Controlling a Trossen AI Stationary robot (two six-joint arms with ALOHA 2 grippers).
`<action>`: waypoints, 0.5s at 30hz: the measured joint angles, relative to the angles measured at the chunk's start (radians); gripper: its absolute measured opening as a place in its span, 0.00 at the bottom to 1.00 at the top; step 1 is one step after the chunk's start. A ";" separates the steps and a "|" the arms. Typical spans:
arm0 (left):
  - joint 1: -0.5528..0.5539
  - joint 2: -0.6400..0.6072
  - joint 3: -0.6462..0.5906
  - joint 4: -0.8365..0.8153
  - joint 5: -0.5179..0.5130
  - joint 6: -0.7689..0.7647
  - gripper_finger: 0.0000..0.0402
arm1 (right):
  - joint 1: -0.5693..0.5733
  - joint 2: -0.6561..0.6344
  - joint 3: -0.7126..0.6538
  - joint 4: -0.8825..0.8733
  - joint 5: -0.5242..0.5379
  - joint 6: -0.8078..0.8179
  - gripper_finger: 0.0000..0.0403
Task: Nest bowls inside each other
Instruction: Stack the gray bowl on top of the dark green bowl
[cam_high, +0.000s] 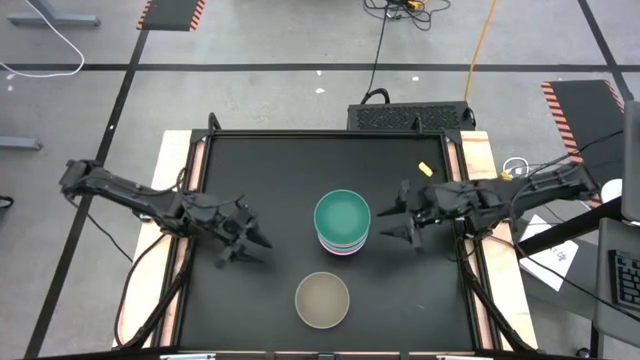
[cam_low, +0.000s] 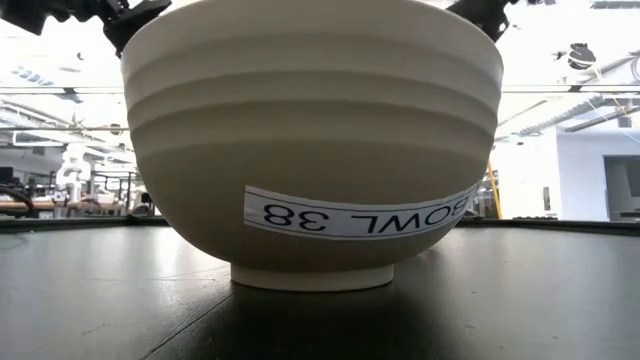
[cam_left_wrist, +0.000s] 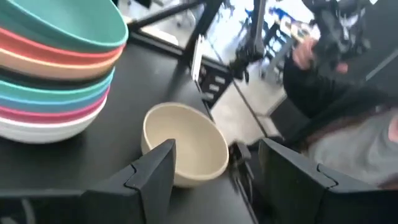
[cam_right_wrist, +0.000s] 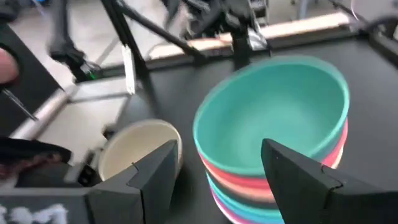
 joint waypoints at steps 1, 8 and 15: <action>-0.005 0.014 -0.005 0.030 -0.015 -0.011 0.58 | 0.011 0.009 -0.011 0.000 0.014 0.005 0.56; -0.056 0.140 0.010 0.121 -0.021 0.013 0.58 | 0.090 0.086 -0.026 0.004 0.185 -0.049 0.56; -0.125 0.264 0.129 0.010 -0.105 0.049 0.59 | 0.097 0.115 -0.027 0.069 0.247 -0.103 0.56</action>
